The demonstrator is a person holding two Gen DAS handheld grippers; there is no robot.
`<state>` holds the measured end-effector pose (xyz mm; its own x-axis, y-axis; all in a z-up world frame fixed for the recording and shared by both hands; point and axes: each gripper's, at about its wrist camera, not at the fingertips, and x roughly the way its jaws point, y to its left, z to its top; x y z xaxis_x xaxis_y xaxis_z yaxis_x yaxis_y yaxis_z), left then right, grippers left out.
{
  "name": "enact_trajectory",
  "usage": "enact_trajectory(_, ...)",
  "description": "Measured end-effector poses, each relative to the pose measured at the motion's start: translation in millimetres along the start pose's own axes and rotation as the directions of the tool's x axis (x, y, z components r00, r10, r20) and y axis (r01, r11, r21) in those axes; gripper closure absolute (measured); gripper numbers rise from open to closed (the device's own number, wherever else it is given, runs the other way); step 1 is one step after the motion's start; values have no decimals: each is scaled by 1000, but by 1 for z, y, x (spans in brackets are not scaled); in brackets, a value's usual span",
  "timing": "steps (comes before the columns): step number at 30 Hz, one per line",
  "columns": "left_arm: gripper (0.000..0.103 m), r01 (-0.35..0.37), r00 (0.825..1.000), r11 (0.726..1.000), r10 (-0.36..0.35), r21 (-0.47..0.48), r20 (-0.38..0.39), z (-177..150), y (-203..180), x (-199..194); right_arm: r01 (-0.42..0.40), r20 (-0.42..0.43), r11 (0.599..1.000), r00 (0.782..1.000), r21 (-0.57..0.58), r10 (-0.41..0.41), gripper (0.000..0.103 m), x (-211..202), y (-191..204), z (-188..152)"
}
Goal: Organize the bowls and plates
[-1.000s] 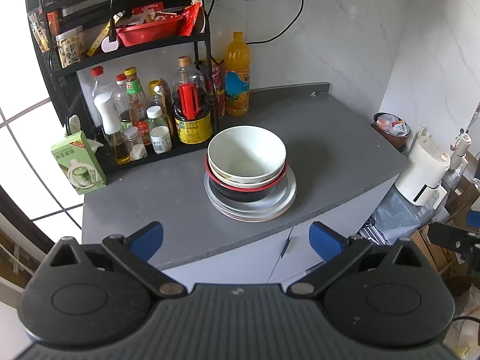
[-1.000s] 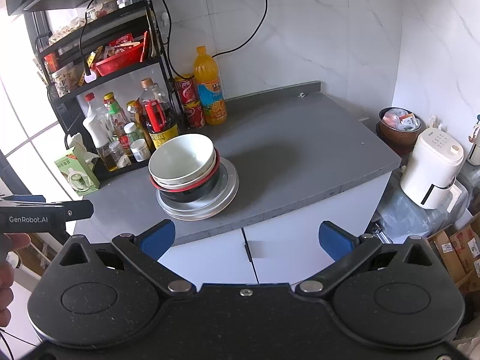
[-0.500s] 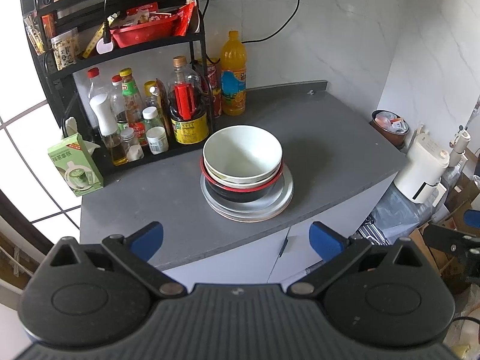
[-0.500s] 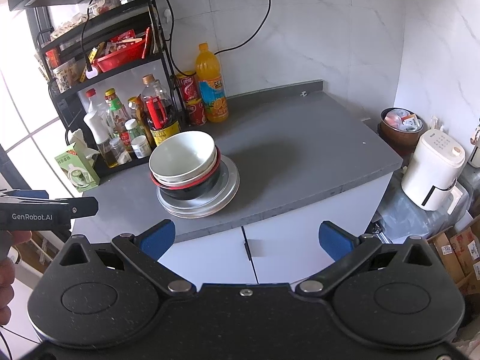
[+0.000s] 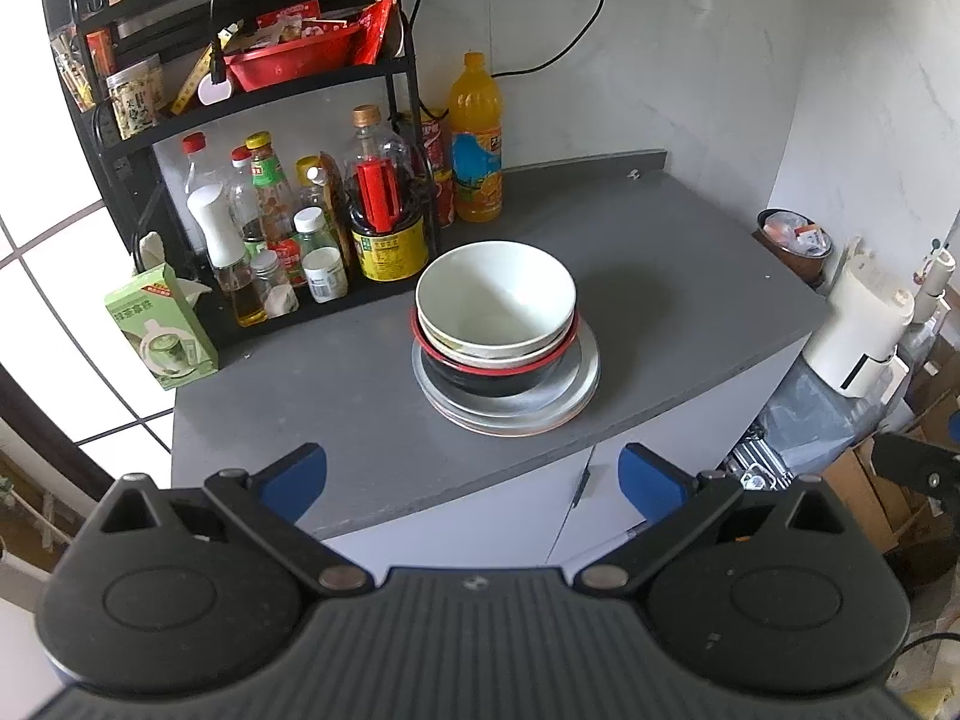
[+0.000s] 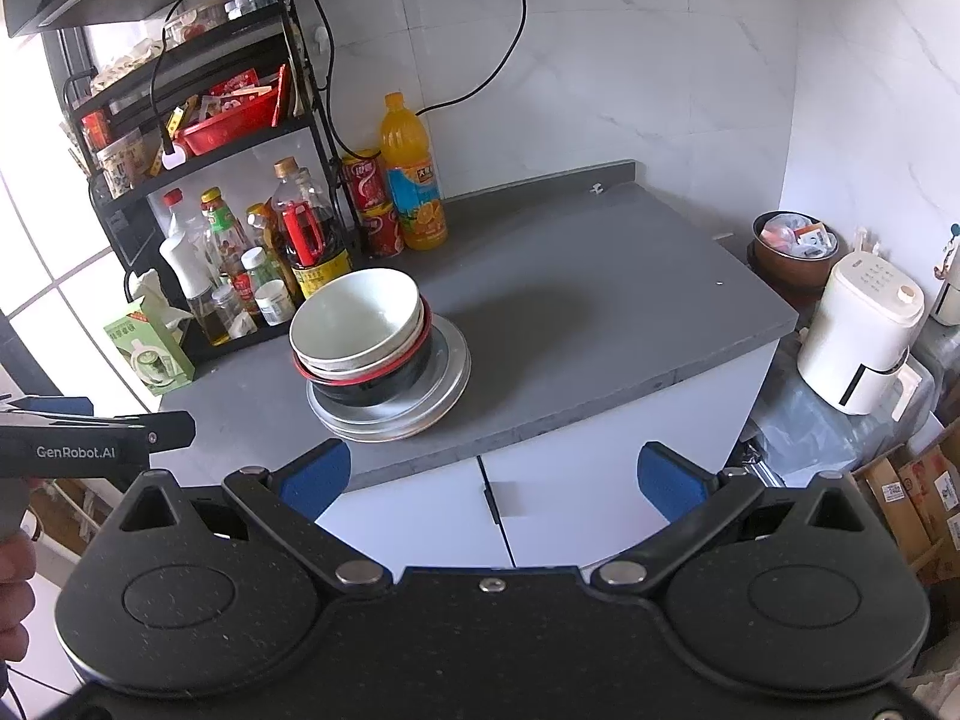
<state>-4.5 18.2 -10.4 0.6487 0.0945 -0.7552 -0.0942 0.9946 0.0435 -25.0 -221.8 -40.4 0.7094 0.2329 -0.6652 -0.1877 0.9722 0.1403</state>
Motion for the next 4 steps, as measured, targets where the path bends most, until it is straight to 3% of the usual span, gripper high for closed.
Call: enact_trajectory(4,0,-1,1000,1000,1,9,5,0,-3,-1,0,-8,1000,1000,4,0,0,1,-2,0)
